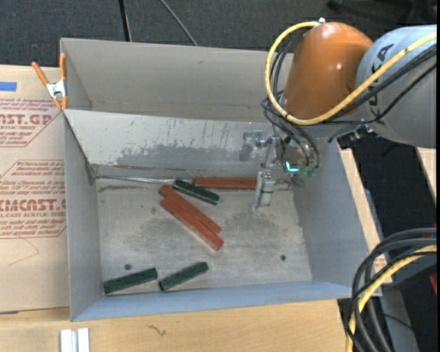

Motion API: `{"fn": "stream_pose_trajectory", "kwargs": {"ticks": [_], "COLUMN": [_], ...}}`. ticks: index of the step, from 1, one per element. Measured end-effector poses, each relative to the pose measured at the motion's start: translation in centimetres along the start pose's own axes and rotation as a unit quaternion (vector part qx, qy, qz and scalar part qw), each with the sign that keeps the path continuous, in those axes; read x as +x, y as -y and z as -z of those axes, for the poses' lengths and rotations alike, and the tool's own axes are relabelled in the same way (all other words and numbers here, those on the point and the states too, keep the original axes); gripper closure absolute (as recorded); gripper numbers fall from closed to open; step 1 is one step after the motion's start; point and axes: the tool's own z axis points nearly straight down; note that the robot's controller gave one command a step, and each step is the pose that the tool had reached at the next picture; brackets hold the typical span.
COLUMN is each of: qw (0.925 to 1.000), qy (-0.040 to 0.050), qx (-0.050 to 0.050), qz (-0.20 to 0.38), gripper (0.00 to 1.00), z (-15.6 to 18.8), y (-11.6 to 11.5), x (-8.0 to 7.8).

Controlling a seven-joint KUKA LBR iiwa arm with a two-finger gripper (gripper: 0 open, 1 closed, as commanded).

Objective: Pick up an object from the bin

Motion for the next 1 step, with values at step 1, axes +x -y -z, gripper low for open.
{"fn": "stream_pose_trajectory", "kwargs": {"ticks": [1], "qw": [0.999], "qy": [0.0005], "qx": [-0.001], "qz": [0.044], "gripper": [0.0], "z": [-14.61], "y": [-10.48], "x": [1.48]}}
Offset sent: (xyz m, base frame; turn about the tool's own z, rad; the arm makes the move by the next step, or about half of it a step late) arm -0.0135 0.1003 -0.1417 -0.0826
